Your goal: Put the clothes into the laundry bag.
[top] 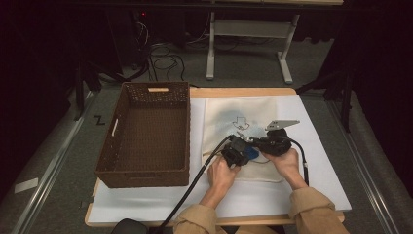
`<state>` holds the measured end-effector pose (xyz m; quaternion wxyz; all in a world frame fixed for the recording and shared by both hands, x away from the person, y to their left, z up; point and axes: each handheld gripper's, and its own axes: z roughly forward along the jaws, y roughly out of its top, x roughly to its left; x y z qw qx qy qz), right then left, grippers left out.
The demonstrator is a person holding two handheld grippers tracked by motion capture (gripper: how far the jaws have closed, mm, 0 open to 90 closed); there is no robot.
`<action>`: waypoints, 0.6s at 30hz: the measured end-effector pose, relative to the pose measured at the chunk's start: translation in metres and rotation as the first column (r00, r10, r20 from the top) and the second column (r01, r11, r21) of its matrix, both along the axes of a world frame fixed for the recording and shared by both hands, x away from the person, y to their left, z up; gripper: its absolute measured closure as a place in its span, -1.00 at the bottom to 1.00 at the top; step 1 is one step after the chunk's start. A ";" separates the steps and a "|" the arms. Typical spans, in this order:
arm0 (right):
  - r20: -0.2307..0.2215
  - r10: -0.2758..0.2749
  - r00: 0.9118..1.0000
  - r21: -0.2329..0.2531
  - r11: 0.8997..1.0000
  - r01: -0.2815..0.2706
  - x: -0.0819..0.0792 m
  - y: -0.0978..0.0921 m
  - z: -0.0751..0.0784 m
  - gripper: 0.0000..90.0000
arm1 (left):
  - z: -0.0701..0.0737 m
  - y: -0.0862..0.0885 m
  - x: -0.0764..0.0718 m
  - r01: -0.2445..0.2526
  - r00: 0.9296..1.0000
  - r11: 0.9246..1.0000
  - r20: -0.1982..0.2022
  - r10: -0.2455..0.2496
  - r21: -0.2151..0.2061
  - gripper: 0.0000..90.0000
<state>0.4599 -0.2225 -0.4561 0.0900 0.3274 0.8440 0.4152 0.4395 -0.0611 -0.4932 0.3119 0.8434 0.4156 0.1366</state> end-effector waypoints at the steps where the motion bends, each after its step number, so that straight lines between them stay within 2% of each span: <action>1: -0.001 -0.001 1.000 0.002 1.000 0.001 0.000 0.000 0.000 0.95 | 0.001 0.000 0.001 -0.003 1.000 1.000 0.006 0.003 0.010 0.65; 4: 0.001 -0.003 1.000 0.003 1.000 0.003 0.000 0.000 0.001 0.95 | 0.002 -0.002 0.005 -0.020 0.999 1.000 0.028 0.019 0.024 0.85; 9: 0.002 0.001 1.000 0.007 1.000 -0.001 0.000 -0.001 0.002 0.95 | -0.004 -0.006 0.019 -0.078 0.996 0.996 0.053 0.076 0.047 0.89; 11: 0.002 0.004 1.000 -0.002 1.000 -0.004 0.000 -0.002 0.001 0.95 | -0.006 -0.008 0.021 -0.084 0.995 0.996 0.057 0.082 0.041 0.87; 12: -0.005 0.000 1.000 0.000 1.000 0.000 0.001 -0.002 0.000 0.95 | -0.006 -0.008 0.019 -0.071 0.996 0.996 0.059 0.069 0.048 0.83; 14: -0.001 0.000 1.000 0.002 1.000 0.000 0.001 -0.002 -0.001 0.94 | -0.005 -0.009 0.016 -0.046 0.998 0.996 0.048 0.043 0.070 0.61; 16: 0.000 0.000 1.000 -0.003 1.000 0.000 0.000 -0.001 -0.001 0.94 | -0.001 -0.008 0.009 -0.029 0.999 0.993 0.047 0.024 0.118 0.47; 18: 0.002 -0.001 1.000 -0.008 1.000 0.001 -0.001 0.000 -0.001 0.94 | 0.002 -0.005 0.004 -0.027 0.999 0.993 0.030 0.023 0.114 0.39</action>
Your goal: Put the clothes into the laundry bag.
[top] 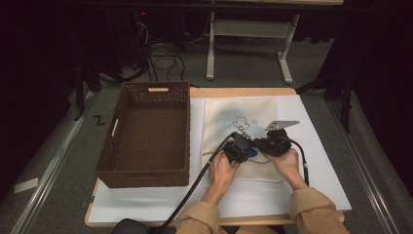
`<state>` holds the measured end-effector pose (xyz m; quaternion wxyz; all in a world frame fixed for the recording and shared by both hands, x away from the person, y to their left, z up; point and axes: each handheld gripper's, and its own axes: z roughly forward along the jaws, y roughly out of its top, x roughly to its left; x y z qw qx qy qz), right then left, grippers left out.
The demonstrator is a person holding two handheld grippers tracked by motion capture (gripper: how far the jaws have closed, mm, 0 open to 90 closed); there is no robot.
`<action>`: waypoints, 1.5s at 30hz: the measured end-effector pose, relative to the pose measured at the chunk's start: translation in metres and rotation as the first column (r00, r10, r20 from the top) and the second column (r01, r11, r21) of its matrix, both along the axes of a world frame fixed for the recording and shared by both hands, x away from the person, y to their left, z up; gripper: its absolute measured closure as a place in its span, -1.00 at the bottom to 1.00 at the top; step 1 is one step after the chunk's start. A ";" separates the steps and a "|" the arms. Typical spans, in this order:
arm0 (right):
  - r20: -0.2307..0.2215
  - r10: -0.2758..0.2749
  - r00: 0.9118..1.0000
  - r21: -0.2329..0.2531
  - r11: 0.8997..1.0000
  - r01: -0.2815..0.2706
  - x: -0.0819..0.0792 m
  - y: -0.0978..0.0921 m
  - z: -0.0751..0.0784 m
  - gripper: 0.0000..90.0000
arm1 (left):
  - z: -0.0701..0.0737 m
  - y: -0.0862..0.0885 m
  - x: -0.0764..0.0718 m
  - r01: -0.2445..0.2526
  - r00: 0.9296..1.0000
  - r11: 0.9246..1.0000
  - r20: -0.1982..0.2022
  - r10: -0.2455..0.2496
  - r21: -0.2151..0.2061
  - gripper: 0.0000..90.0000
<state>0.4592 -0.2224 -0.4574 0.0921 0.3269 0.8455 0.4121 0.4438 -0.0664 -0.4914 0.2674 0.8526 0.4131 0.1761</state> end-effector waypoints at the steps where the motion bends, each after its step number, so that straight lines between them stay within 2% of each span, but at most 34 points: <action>1: -0.003 -0.002 1.000 0.000 1.000 0.002 0.000 0.000 0.000 0.94 | 0.002 0.003 -0.003 0.004 1.000 1.000 -0.004 -0.004 -0.008 0.36; 7: -0.003 -0.011 1.000 0.002 1.000 0.011 0.000 -0.001 0.000 0.87 | 0.006 0.013 -0.011 0.012 1.000 1.000 -0.018 -0.012 -0.007 0.21; 13: 0.000 -0.016 1.000 -0.004 1.000 0.016 -0.001 -0.001 0.000 0.77 | 0.015 0.021 -0.018 0.025 1.000 1.000 -0.012 -0.025 -0.014 0.13; 17: 0.001 -0.020 1.000 -0.008 1.000 0.020 -0.001 -0.001 0.000 0.73 | 0.021 0.026 -0.024 0.041 0.999 0.997 -0.028 -0.043 -0.063 0.07; 21: 0.005 -0.018 1.000 -0.010 1.000 0.018 -0.003 0.000 0.001 0.67 | 0.026 0.029 -0.028 0.050 0.999 0.998 -0.017 -0.051 -0.047 0.05; 27: 0.003 -0.028 1.000 -0.007 1.000 0.028 -0.002 -0.001 0.001 0.60 | 0.029 0.037 -0.029 0.036 0.999 0.998 -0.025 -0.038 -0.049 0.01; 34: -0.001 -0.034 0.999 -0.011 0.999 0.034 -0.003 0.000 0.002 0.42 | 0.032 0.049 -0.032 0.015 1.000 0.998 0.004 -0.015 -0.054 0.00; 38: 0.007 -0.052 0.999 -0.008 0.999 0.052 -0.003 -0.002 0.003 0.33 | 0.033 0.055 -0.034 0.013 1.000 0.999 0.003 -0.013 -0.052 -0.04; 45: 0.026 -0.043 0.999 -0.020 0.999 0.044 -0.007 0.002 0.004 0.27 | 0.037 0.064 -0.038 0.007 1.000 0.998 -0.001 -0.007 -0.058 -0.08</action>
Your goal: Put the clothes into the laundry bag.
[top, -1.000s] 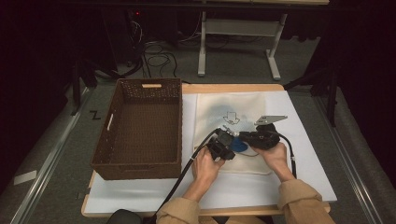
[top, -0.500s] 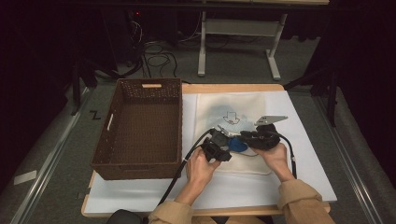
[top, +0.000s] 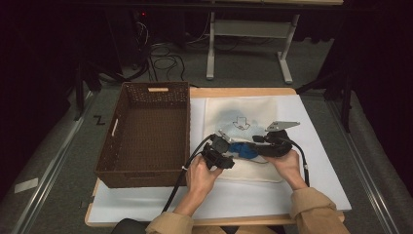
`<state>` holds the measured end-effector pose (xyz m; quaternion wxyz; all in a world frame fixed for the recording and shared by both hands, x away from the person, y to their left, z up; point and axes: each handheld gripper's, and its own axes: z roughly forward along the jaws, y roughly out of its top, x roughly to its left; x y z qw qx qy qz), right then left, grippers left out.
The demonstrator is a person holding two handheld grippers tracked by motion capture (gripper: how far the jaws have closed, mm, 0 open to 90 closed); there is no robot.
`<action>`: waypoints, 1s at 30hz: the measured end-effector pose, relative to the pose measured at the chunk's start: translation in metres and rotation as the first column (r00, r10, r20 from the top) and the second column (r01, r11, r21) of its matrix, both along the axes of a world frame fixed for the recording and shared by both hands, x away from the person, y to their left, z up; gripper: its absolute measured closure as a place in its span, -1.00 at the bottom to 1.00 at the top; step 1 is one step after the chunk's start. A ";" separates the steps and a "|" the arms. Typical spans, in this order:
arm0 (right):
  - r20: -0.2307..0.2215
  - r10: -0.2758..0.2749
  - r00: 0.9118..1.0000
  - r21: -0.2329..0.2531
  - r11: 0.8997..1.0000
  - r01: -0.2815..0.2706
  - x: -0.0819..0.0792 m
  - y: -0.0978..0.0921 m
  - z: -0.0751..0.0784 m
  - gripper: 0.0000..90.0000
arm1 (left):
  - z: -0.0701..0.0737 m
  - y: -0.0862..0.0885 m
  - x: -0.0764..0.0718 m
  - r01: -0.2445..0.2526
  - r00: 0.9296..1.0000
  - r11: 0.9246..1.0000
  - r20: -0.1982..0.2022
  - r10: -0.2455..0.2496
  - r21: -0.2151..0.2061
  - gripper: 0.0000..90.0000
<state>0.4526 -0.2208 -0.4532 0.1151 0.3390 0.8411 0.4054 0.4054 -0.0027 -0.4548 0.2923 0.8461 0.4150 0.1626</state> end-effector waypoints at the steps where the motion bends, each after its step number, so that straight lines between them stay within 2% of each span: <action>1: -0.003 -0.002 1.000 -0.004 1.000 0.002 0.000 -0.001 0.001 0.27 | 0.000 -0.001 -0.001 0.002 1.000 1.000 0.004 -0.002 0.006 -0.08; 3: 0.003 -0.008 1.000 0.000 1.000 0.008 -0.001 -0.003 0.002 0.27 | -0.001 -0.002 -0.002 0.006 1.000 1.000 0.003 -0.006 0.019 -0.10; 6: -0.008 -0.015 1.000 0.018 1.000 0.015 -0.004 -0.007 0.004 0.25 | -0.004 -0.001 -0.003 -0.001 1.000 1.000 -0.006 0.001 0.002 -0.13; 9: 0.005 -0.011 1.000 0.016 1.000 0.011 -0.008 -0.007 0.006 0.24 | -0.004 0.001 -0.005 -0.007 1.000 1.000 -0.028 0.006 -0.023 -0.15; 14: 0.004 -0.017 1.000 -0.003 1.000 0.017 -0.011 -0.010 0.005 0.24 | -0.005 0.005 -0.010 -0.007 0.999 1.000 -0.045 0.006 -0.025 -0.17; 23: 0.007 -0.038 0.999 -0.033 0.999 0.039 -0.020 -0.017 0.003 0.23 | -0.015 0.011 -0.014 -0.004 0.998 1.000 -0.068 0.005 0.012 -0.15; 30: 0.015 -0.066 0.998 -0.057 0.996 0.067 -0.026 -0.027 0.001 0.22 | -0.022 0.004 -0.016 0.029 0.997 0.999 -0.074 -0.025 0.044 -0.14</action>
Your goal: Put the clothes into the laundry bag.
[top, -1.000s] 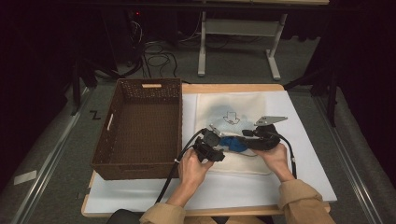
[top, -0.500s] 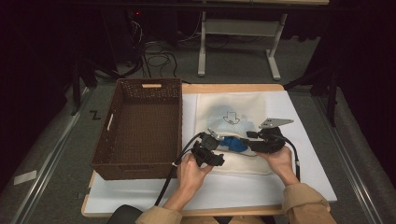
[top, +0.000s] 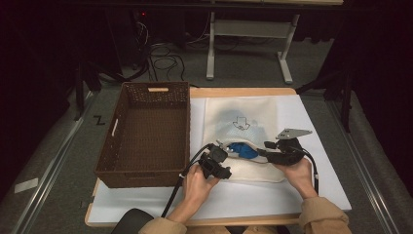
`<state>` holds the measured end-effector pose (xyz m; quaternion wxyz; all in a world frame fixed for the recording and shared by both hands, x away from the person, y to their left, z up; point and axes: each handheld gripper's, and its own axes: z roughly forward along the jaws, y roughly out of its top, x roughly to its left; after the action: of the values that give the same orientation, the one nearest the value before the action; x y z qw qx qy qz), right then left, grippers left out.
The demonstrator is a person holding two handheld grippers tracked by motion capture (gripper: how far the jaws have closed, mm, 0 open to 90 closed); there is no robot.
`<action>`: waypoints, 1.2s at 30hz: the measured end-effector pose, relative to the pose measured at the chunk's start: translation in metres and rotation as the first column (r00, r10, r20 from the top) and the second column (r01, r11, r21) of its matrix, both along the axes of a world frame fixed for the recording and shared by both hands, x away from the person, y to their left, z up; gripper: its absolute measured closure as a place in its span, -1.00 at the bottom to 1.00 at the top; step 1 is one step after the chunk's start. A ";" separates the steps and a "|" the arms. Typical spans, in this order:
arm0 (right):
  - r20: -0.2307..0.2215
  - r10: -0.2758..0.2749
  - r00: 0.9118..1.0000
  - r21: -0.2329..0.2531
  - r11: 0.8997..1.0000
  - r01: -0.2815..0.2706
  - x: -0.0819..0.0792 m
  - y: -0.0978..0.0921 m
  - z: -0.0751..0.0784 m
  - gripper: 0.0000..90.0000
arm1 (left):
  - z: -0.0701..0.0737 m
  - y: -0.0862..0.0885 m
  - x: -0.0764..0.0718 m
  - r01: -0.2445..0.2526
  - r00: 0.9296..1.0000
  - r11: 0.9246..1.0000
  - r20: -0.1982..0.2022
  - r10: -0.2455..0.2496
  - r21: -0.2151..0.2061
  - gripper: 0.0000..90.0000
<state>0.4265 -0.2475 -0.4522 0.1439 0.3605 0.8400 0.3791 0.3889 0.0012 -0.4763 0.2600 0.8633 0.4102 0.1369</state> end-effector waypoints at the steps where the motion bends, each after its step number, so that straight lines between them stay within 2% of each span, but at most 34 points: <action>1: 0.000 -0.009 1.000 -0.006 1.000 0.009 -0.001 -0.002 -0.001 0.22 | -0.001 -0.001 0.000 0.004 1.000 1.000 -0.003 -0.004 0.001 -0.14; 8: -0.022 -0.047 0.999 -0.028 0.999 0.046 -0.002 -0.014 -0.010 0.19 | -0.010 -0.006 0.003 0.023 0.999 1.000 -0.024 -0.023 0.005 -0.15; 19: -0.017 -0.045 0.999 -0.127 0.991 0.042 -0.003 -0.012 -0.019 0.14 | -0.014 -0.007 0.006 0.028 0.999 1.000 -0.042 -0.028 -0.001 -0.15; 25: -0.056 -0.066 0.996 -0.126 0.990 0.058 -0.001 -0.019 -0.026 0.15 | -0.018 -0.009 0.008 0.038 0.998 0.999 -0.056 -0.038 0.005 -0.16; 30: -0.051 -0.066 0.996 -0.130 0.990 0.059 -0.001 -0.018 -0.029 0.17 | -0.018 -0.008 0.008 0.040 0.998 0.999 -0.055 -0.040 0.002 -0.16; 33: -0.063 -0.066 0.996 -0.144 0.988 0.056 0.000 -0.018 -0.032 0.25 | -0.018 -0.008 0.009 0.040 0.997 0.999 -0.059 -0.040 0.000 -0.16; 36: -0.095 -0.061 0.994 -0.169 0.985 0.044 0.003 -0.020 -0.038 0.54 | -0.018 -0.008 0.009 0.040 0.998 0.999 -0.059 -0.040 -0.002 -0.16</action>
<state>0.4294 -0.2674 -0.4898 0.1414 0.3878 0.8651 0.2850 0.3982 -0.0068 -0.4945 0.2508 0.8749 0.4005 0.1063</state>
